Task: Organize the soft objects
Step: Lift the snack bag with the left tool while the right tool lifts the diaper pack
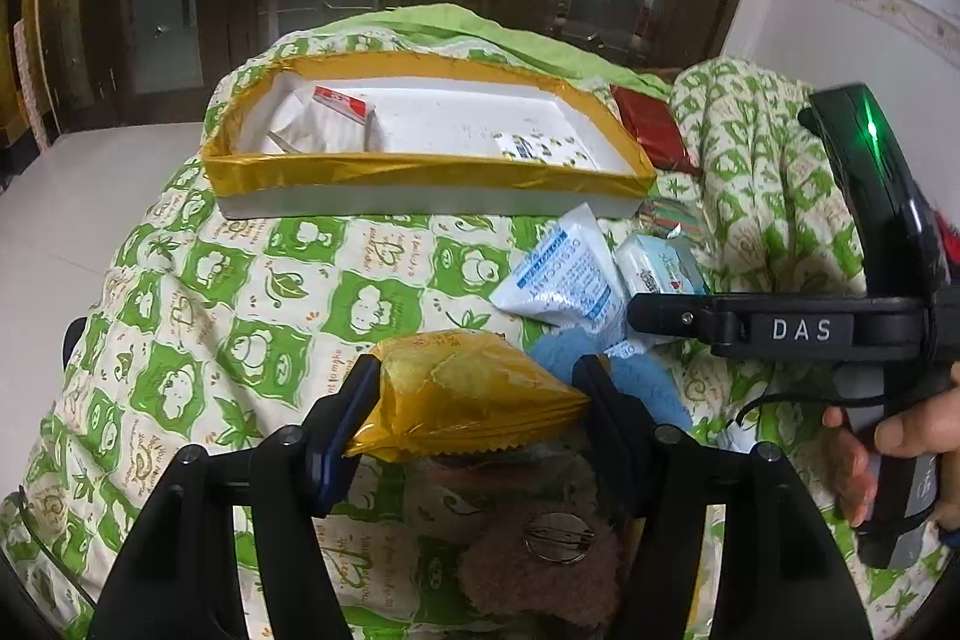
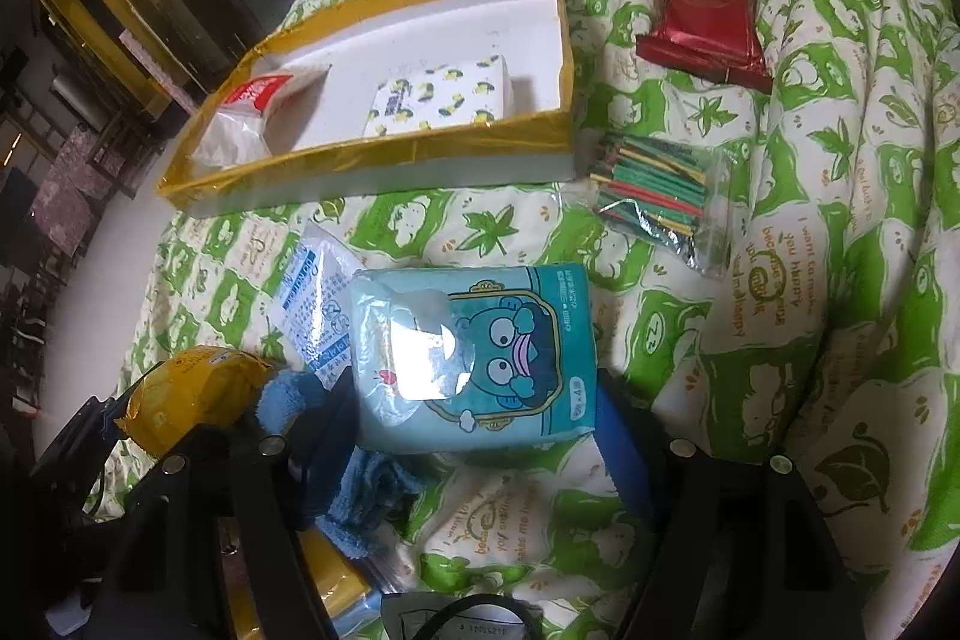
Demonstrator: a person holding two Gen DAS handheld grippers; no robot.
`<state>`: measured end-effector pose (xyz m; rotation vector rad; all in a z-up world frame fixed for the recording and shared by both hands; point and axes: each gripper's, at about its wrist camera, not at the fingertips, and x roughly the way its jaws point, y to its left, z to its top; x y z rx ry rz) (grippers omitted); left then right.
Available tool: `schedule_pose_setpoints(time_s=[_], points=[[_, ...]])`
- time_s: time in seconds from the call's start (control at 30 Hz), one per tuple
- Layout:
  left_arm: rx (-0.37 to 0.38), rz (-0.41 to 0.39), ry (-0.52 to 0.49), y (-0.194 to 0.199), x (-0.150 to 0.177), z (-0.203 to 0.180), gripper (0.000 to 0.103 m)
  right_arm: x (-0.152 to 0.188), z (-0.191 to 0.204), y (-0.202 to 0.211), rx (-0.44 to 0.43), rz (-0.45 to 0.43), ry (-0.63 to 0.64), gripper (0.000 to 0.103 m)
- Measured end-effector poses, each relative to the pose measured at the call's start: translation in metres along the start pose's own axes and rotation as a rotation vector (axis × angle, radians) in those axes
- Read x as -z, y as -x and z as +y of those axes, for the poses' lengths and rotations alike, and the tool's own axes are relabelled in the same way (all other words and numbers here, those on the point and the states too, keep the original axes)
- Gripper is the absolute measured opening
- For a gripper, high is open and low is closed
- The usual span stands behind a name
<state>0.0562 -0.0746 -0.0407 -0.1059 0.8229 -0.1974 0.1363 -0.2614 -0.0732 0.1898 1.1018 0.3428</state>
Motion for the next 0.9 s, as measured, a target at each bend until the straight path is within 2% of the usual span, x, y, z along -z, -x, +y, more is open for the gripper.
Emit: schedule_pose_setpoints(time_s=[0.23, 0.53, 0.9], points=[[0.008, -0.046, 0.041, 0.015, -0.005, 0.013, 0.065, 0.000, 0.011, 0.020, 0.028, -0.097, 0.066, 0.078], [0.008, -0.064, 0.113, 0.025, -0.006, 0.033, 0.065, 0.000, 0.011, 0.021, 0.025, -0.095, 0.064, 0.078], [0.008, -0.058, 0.106, 0.024, -0.005, 0.032, 0.065, 0.000, 0.011, 0.021, 0.023, -0.093, 0.062, 0.078]])
